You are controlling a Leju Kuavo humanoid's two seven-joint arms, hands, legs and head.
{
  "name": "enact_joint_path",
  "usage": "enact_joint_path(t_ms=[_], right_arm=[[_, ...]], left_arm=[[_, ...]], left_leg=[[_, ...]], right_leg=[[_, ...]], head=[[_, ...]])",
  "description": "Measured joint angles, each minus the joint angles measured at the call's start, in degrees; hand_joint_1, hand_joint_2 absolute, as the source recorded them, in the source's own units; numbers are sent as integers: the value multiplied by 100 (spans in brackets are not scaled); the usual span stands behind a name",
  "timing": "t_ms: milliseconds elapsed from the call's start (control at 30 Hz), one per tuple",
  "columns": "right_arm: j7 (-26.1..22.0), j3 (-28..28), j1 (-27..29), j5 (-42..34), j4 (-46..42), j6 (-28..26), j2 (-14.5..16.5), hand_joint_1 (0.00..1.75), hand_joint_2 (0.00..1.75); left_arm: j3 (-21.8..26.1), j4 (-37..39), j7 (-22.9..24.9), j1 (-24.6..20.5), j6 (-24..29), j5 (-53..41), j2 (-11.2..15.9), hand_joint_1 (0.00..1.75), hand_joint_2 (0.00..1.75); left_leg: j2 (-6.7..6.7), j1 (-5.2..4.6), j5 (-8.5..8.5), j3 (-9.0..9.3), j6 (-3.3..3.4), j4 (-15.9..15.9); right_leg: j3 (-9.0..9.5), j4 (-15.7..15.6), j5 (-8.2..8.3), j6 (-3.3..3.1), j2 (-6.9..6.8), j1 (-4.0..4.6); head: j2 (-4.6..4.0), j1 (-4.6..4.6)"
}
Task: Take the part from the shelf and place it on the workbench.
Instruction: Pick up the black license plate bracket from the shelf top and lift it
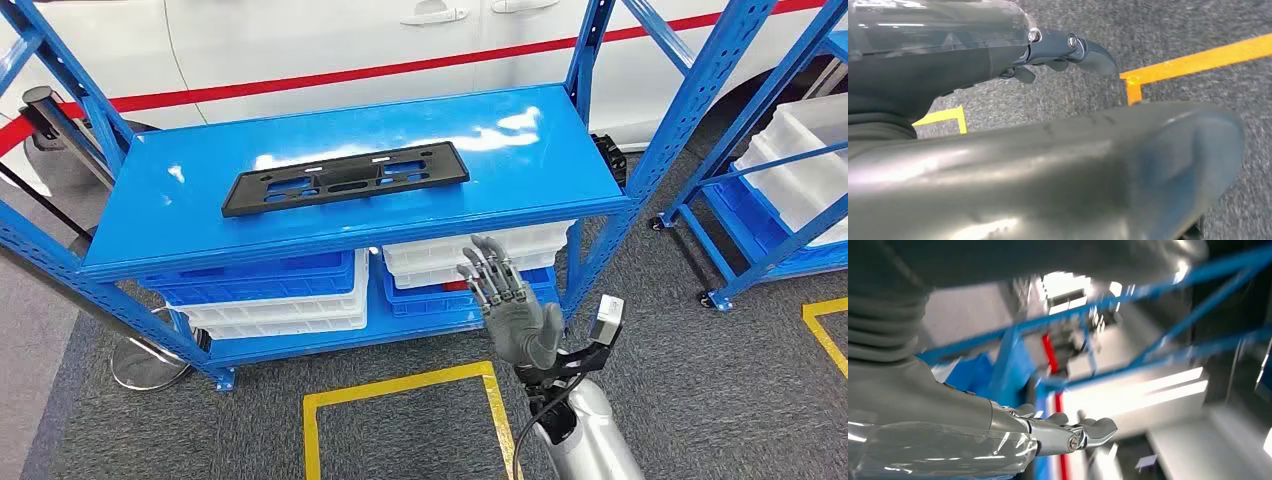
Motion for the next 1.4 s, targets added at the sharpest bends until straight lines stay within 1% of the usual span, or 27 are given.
enact_joint_path(t_ms=[67,100,133,200,267,300,367,400,433,467,533,567,600,667,733,767,833,900,933,967,1000,1067,1133,1200,1267,1333,1400], right_arm=[[12,149,35,-37,-146,32,46,0,0],[21,302,78,-74,-299,63,92,0,0],[29,453,126,-110,-444,93,133,0,0],[38,748,219,-179,-726,150,203,0,0],[50,1007,268,-242,-966,211,249,0,0],[62,1107,285,-267,-1059,236,262,0,0],[86,1248,337,-305,-1194,270,276,0,0],[96,1289,368,-318,-1237,275,278,0,0],[101,1321,393,-327,-1274,276,280,0,0],[103,1350,409,-332,-1308,277,281,0,0],[103,1404,421,-336,-1376,277,283,0,0],[104,1421,423,-337,-1400,277,284,0,0],[107,1435,427,-338,-1422,276,285,0,0],[109,1455,440,-339,-1464,274,290,0,0],[107,1479,452,-340,-1513,274,305,0,0],[105,1494,452,-340,-1528,274,315,0,0],[103,1522,461,-340,-1541,274,328,0,0],[111,1544,485,-342,-1541,274,333,0,0],[121,1549,501,-347,-1541,274,333,0,0],[139,1552,515,-356,-1540,268,333,0,0],[168,1553,526,-366,-1539,253,333,0,0],[266,1553,546,-393,-1532,180,333,0,0],[359,1548,562,-418,-1520,109,333,0,0],[405,1545,564,-431,-1520,66,339,0,0],[484,1544,561,-434,-1522,-35,346,0,0],[625,1540,562,-450,-1517,-226,348,0,0],[790,1530,565,-477,-1504,-452,348,0,0]], left_arm=[[-23,6,9,-6,-11,-27,-1,0,0],[-45,9,21,-14,-25,-55,-6,0,0],[-65,13,35,-21,-37,-81,-12,0,0],[-105,19,72,-24,-63,-140,-23,0,0],[-148,31,115,-24,-89,-205,-33,0,0],[-168,36,137,-31,-101,-234,-39,0,0],[-195,43,167,-46,-125,-277,-51,0,0],[-203,45,176,-44,-132,-288,-56,0,0],[-209,48,182,-37,-137,-295,-59,0,0],[-215,50,190,-29,-139,-299,-62,0,0],[-226,56,206,-20,-139,-311,-73,0,0],[-231,60,214,-25,-140,-316,-81,0,0],[-238,64,221,-35,-140,-321,-89,0,0],[-253,71,232,-54,-144,-326,-99,0,0],[-271,73,238,-64,-147,-335,-98,0,0],[-279,76,239,-69,-149,-340,-96,0,0],[-288,85,240,-74,-147,-346,-94,0,0],[-294,90,240,-62,-147,-345,-94,0,0],[-294,92,235,-46,-147,-344,-94,0,0],[-294,93,230,-26,-147,-341,-94,0,0],[-293,95,223,-7,-147,-337,-94,0,0],[-293,108,204,32,-149,-327,-98,0,0],[-293,126,182,37,-153,-320,-103,0,0],[-293,134,172,14,-158,-314,-104,0,0],[-291,136,173,1,-164,-293,-101,0,0],[-289,136,176,-7,-172,-271,-98,0,0],[-288,136,188,-13,-176,-267,-99,0,0]], left_leg=[[-2,-21,22,108,34,-240],[-2,-38,68,192,64,-447],[-4,-55,33,221,97,-532],[-11,-53,15,286,167,-621],[-10,-40,-9,401,242,-673],[-7,-43,-26,449,274,-687],[-7,-68,-83,508,321,-686],[-9,-83,-117,542,332,-684],[-13,-97,-156,587,337,-682],[-16,-110,-201,649,336,-681],[-17,-129,-308,795,325,-685],[-19,-135,-356,847,310,-690],[-18,-135,-398,871,286,-703],[-10,-135,-422,930,226,-720],[1,-141,-417,965,176,-635],[3,-137,-419,893,146,-466],[6,-95,-544,523,70,169],[8,-28,-835,61,-2,749],[9,5,-937,-91,-34,846],[10,35,-928,-165,-61,763],[12,61,-806,-176,-88,551],[43,109,-158,-112,-138,-137],[75,100,274,-70,-75,-506],[70,65,262,-39,50,-492],[60,62,244,36,128,-521],[55,53,190,120,203,-560],[48,18,121,187,262,-565]], right_leg=[[22,-11,-26,31,4,9],[43,-27,-42,64,6,14],[57,-32,-35,104,7,20],[84,-10,-13,174,1,18],[0,226,-97,221,-8,14],[-145,488,-214,234,-12,14],[-597,1183,-476,247,-13,23],[-802,1432,-522,242,-14,27],[-924,1497,-452,229,-14,35],[-929,1341,-263,200,-14,51],[-716,626,252,103,-15,109],[-610,297,385,60,-18,142],[-541,84,448,22,-16,167],[-487,-74,403,-27,-8,188],[-353,-173,406,-75,0,151],[-272,-210,381,-94,-6,128],[-121,-254,301,-108,-20,99],[11,-258,183,-95,-25,78],[88,-258,121,-80,-17,64],[178,-258,53,-57,-8,43],[271,-257,-15,-29,2,21],[451,-245,-174,56,10,-13],[559,-234,-310,161,10,-18],[602,-215,-344,255,9,-26],[501,30,-306,312,-2,-47],[134,631,-438,319,-13,-41],[-337,1256,-755,295,-14,-5]], head=[[0,1],[0,2],[0,2],[1,3],[1,7],[1,8],[1,9],[0,9],[0,9],[0,9],[0,8],[0,-2],[0,-8],[1,-19],[1,-18],[1,-28],[1,-45],[1,-50],[1,-51],[0,-49],[0,-50],[0,-53],[1,-56],[1,-58],[1,-57],[0,-54],[0,-54]])
